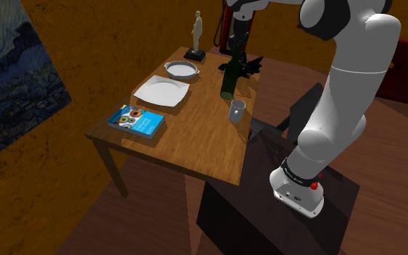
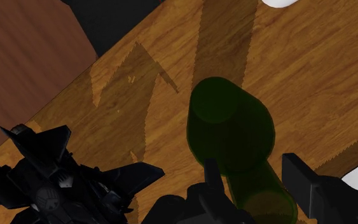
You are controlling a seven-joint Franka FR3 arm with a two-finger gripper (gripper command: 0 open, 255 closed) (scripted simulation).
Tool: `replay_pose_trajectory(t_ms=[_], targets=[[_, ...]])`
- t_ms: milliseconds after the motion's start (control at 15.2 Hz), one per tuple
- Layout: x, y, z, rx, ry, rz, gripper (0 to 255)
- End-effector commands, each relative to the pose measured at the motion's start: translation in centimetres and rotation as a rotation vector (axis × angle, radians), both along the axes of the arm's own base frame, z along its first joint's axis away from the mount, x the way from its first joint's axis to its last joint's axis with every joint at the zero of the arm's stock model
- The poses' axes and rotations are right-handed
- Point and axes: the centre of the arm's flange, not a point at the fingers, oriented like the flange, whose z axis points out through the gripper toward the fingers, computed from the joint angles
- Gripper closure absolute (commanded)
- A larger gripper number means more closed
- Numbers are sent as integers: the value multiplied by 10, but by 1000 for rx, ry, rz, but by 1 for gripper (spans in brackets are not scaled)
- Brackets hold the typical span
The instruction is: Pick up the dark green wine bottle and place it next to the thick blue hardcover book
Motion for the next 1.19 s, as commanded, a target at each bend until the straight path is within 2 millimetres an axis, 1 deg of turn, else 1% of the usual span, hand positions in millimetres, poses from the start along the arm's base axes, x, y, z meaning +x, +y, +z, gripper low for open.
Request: replay_pose_trajectory(t_ms=[0, 462, 1122], targets=[[0, 0, 0, 0, 0, 0, 255], [0, 0, 0, 0, 0, 0, 255], [0, 0, 53, 0, 0, 0, 255]])
